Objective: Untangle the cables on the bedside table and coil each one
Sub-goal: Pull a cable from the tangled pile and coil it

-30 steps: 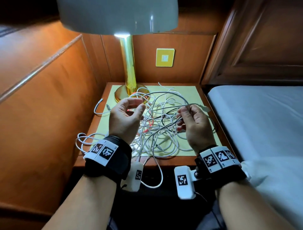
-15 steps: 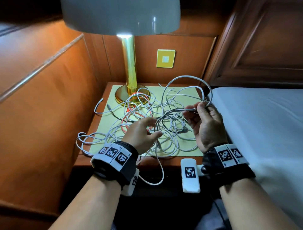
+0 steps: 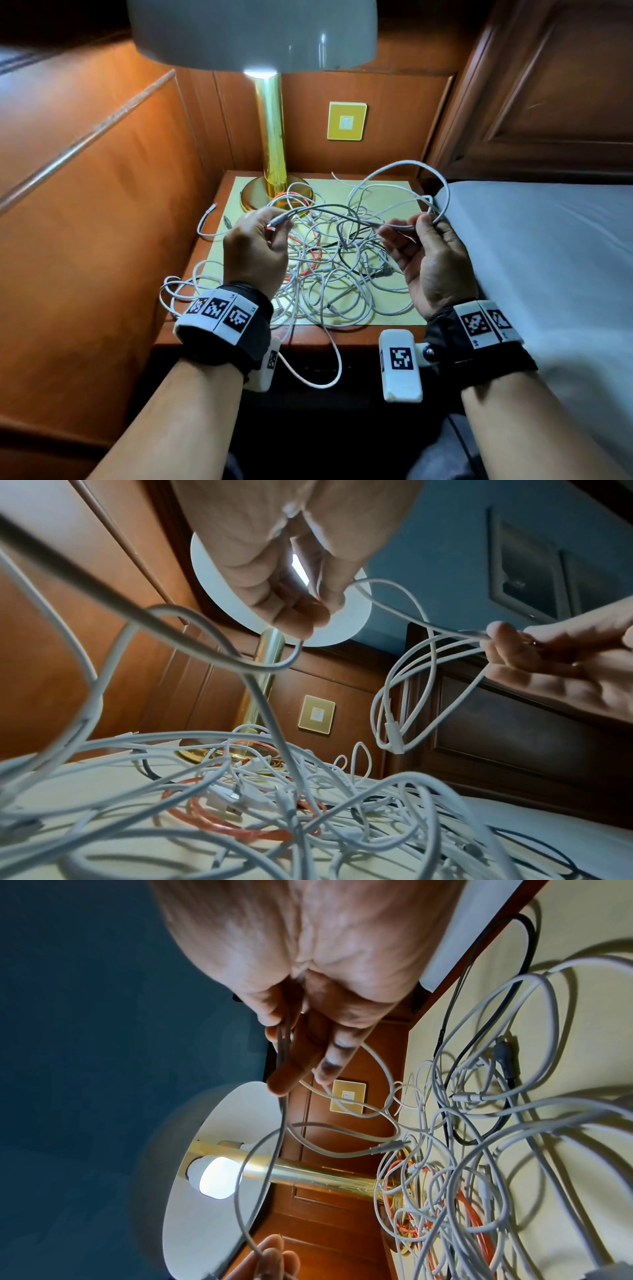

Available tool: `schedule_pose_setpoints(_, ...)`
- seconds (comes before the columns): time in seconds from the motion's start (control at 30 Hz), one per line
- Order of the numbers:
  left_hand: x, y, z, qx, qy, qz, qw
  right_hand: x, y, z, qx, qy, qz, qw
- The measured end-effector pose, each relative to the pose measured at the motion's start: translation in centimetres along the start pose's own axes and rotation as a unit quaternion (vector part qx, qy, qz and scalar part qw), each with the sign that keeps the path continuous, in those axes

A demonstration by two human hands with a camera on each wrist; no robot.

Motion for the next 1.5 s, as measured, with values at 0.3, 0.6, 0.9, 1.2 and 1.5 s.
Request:
schedule_pose_setpoints(0.3,-0.8,0.5,3.0,0.069,-0.057,0.027,0.996,0.1,-0.7,-1.6,-0.056,-0.070,-0.006,0.996)
schedule_pose_setpoints(0.6,-4.2,1.1,-0.2,-0.005,-0.026,0.088,0.996,-4.3,-0.9,-3.3,-0.117,-0.079,0.101,0.985)
schedule_pose_setpoints(0.9,-1.6,0.5,-1.5,-0.076,0.057,-0.115,0.989,-4.4,-0.6,-3.7,-0.160,-0.147,0.103,0.971)
schedule_pose_setpoints(1.2,0.4,-1.2,-1.6,-0.095,0.128,-0.247,0.956,-6.2,-0.7,-4.7,-0.147,-0.059,0.138,0.978)
schedule_pose_setpoints(1.5,3.4,-4.1,-2.1,-0.101,0.171,-0.359,0.912,-2.3,-1.4,-2.4,-0.131,-0.378,0.037,0.916)
Point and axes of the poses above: each hand's wrist, its own y-axis towards the middle knuckle, its own x-axis out of the palm, z = x × y, the point moved 7 cm from there along y, towards the middle knuckle, and after that the axes turned 11 degrees about -y, right-handed, at the moved point
